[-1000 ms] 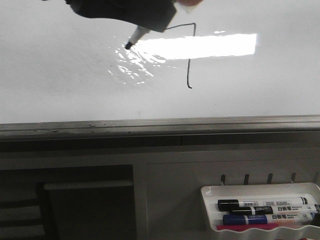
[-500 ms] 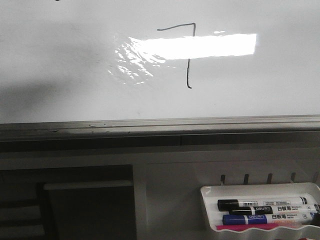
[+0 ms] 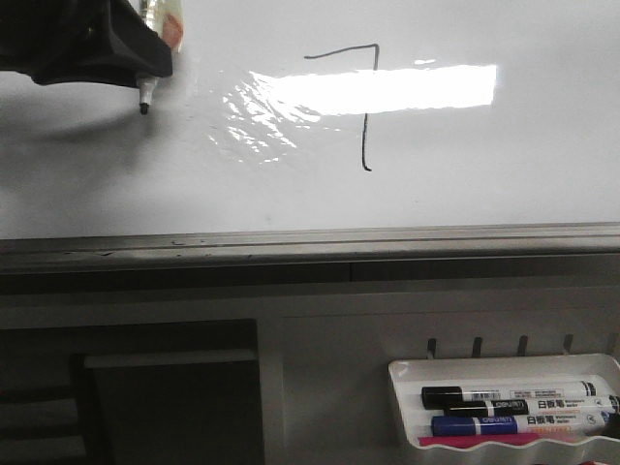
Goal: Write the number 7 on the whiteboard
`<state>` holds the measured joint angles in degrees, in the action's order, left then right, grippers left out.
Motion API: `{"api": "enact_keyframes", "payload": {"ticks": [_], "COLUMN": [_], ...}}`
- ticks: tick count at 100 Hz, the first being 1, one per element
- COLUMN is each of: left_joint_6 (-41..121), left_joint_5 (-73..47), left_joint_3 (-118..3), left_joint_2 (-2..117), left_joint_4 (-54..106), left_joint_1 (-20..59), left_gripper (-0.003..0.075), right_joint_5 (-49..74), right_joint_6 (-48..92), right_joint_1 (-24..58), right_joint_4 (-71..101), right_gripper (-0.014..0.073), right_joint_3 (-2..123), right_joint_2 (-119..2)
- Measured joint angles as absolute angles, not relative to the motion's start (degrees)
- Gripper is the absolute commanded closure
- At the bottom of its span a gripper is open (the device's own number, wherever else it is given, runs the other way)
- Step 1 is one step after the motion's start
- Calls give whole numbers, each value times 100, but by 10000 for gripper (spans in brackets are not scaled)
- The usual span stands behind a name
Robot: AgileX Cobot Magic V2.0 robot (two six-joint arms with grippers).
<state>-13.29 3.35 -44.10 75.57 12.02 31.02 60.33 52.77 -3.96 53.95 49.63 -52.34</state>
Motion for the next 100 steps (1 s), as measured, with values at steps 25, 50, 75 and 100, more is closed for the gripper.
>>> {"api": "enact_keyframes", "payload": {"ticks": [25,50,75,100], "left_joint_6": [-1329,-1338,-1338,-1338], "left_joint_5": [446,597,648,669], "left_joint_3": [-4410,-4410,-4410,-4410], "left_joint_2": [7799,7832,7912,7915], "left_joint_4": [1216,1220,1220,1220], "left_joint_1": [3102,3102,3102,3102], "left_gripper": [741,740,740,699], "right_joint_5": [5977,5954,5955,5955], "right_joint_6": [5277,5277,5277,5277], "right_joint_1": [-396,-396,-396,-396], "right_joint_4": [5395,5395,5395,5395], "right_gripper": [116,116,116,116], "right_joint_3": [4963,4963,4963,4963], "right_joint_2": [-5234,-5234,-5234,-5234]}}
